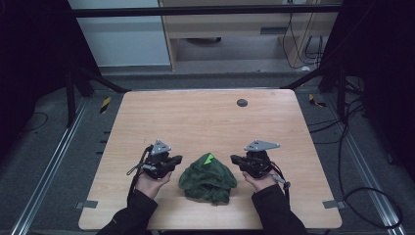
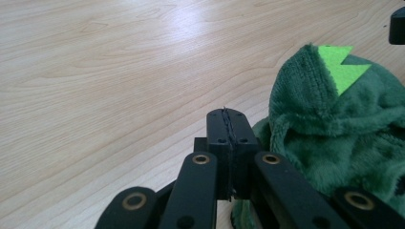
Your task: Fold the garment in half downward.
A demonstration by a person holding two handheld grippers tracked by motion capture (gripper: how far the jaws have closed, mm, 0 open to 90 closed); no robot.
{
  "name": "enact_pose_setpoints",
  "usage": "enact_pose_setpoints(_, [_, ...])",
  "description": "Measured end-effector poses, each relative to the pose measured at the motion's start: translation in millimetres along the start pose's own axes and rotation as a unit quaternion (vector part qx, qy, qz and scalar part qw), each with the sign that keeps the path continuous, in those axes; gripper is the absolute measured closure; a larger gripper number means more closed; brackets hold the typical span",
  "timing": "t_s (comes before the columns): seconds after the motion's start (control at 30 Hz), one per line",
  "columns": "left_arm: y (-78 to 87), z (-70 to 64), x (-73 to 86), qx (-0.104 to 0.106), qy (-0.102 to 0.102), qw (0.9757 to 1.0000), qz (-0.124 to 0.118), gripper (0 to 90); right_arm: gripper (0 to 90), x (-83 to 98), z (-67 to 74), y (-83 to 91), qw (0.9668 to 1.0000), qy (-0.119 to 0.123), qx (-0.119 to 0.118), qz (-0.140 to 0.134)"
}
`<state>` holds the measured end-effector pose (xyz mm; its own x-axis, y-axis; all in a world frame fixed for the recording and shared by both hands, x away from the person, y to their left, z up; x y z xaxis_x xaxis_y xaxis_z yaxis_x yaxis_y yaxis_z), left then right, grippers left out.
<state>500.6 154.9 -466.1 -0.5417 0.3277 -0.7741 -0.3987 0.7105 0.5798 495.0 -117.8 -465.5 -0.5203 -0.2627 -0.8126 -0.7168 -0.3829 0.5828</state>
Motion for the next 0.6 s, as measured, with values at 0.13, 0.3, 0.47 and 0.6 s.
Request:
enact_pose_setpoints(0.13, [-10.9, 0.9, -0.7, 0.006, -0.003, 1.0, 0.004, 89.8, 89.9, -1.1, 1.5, -9.4, 1.0, -0.003, 0.002, 0.005])
enact_pose_setpoints(0.3, [-22.7, 2.0, 0.5, 0.013, -0.006, 0.9998, 0.017, 89.8, 89.9, 2.3, 4.0, -17.9, 0.9999, 0.0, -0.001, 0.014])
enact_pose_setpoints(0.47, [-29.4, 1.6, 2.0, 0.02, -0.006, 0.9995, 0.024, 89.8, 89.9, 6.1, 7.0, -23.2, 0.9997, -0.002, -0.008, 0.022])
enact_pose_setpoints(0.6, [-33.1, 0.2, 4.2, 0.027, -0.008, 0.9991, 0.032, 89.8, 89.8, 9.7, 11.7, -27.6, 0.9994, 0.002, -0.013, 0.033])
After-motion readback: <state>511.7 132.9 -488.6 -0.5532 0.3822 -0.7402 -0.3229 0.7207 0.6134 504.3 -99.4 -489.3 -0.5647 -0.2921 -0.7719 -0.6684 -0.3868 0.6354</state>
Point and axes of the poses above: each handheld gripper's, and its own axes: y roughly backward along the jaws, x roughly out of its underside, z roughly to its left, the point moved 4 cm from there along -y, roughly forward along the jaws, and after that the axes turned 15 degrees about x, right-handed, at the moved point
